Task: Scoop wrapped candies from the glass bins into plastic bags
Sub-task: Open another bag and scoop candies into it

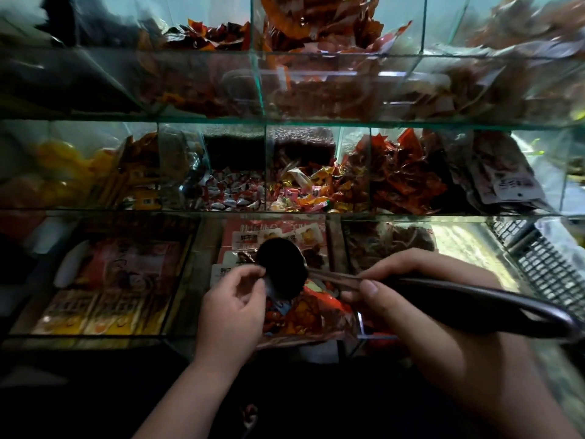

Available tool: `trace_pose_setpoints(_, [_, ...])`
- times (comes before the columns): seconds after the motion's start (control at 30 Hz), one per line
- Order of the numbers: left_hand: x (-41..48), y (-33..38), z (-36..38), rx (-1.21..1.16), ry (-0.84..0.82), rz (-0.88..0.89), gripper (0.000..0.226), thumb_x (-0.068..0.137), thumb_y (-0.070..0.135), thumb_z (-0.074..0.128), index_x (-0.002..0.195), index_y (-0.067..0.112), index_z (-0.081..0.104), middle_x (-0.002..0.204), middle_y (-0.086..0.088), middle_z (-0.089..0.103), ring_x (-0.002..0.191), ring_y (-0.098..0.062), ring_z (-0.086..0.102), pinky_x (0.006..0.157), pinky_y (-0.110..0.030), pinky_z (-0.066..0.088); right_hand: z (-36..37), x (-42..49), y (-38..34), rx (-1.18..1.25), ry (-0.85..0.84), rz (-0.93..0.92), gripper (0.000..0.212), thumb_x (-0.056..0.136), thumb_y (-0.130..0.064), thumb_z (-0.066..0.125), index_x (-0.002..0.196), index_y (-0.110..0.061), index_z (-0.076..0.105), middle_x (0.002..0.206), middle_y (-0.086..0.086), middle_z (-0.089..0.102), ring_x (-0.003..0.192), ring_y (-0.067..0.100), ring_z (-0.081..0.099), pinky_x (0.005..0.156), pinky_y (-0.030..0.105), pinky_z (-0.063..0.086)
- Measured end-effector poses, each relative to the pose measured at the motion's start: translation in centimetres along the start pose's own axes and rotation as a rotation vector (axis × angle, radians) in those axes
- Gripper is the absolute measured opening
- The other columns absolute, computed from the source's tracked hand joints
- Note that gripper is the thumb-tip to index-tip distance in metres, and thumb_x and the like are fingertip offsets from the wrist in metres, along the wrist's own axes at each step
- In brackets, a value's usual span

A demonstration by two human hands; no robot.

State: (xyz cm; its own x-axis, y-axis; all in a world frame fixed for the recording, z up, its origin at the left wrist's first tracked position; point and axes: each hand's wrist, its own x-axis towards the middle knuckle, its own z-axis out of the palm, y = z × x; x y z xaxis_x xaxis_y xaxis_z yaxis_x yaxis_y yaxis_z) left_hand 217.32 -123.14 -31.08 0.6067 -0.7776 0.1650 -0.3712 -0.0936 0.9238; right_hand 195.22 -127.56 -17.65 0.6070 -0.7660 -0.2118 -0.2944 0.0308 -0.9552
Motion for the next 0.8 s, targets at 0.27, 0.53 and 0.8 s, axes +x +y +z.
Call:
trace_pose_setpoints(0.27, [-1.4, -0.1, -0.9, 0.347, -0.03, 0.061, 0.008, 0.093, 0.025, 0.066, 0.095, 0.033, 0.067, 0.092, 0.021, 0.06, 0.089, 0.007, 0.058, 0.067, -0.006, 0.045, -0.3, 0.0, 0.6, -0.494, 0.206, -0.466, 0.012, 0.078, -0.031, 0.079, 0.083, -0.04, 0.073, 0.084, -0.027, 0.073, 0.074, -0.008, 0.071, 0.062, 0.003, 0.05])
trace_pose_setpoints(0.53, [-2.6, -0.6, 0.0, 0.239, -0.175, 0.071, 0.031, 0.096, 0.018, 0.063, 0.118, 0.04, 0.056, 0.124, 0.039, 0.042, 0.118, 0.023, 0.039, 0.091, 0.002, 0.035, 2.4, 6.0, 9.1, -0.802, -0.014, -0.245, 0.033, 0.078, -0.032, 0.076, 0.11, -0.035, 0.07, 0.109, -0.017, 0.065, 0.103, 0.004, 0.063, 0.091, 0.024, 0.053])
trace_pose_setpoints(0.8, [-2.1, -2.6, -0.3, 0.175, -0.098, 0.105, 0.04, 0.095, 0.009, 0.062, 0.13, 0.029, 0.058, 0.135, 0.04, 0.038, 0.129, 0.015, 0.04, 0.097, -0.001, 0.034, 5.2, 9.2, 12.6, -0.295, 0.398, -0.189, 0.008, 0.088, -0.016, 0.078, 0.082, -0.02, 0.078, 0.076, -0.008, 0.074, 0.072, 0.003, 0.07, 0.068, 0.02, 0.054])
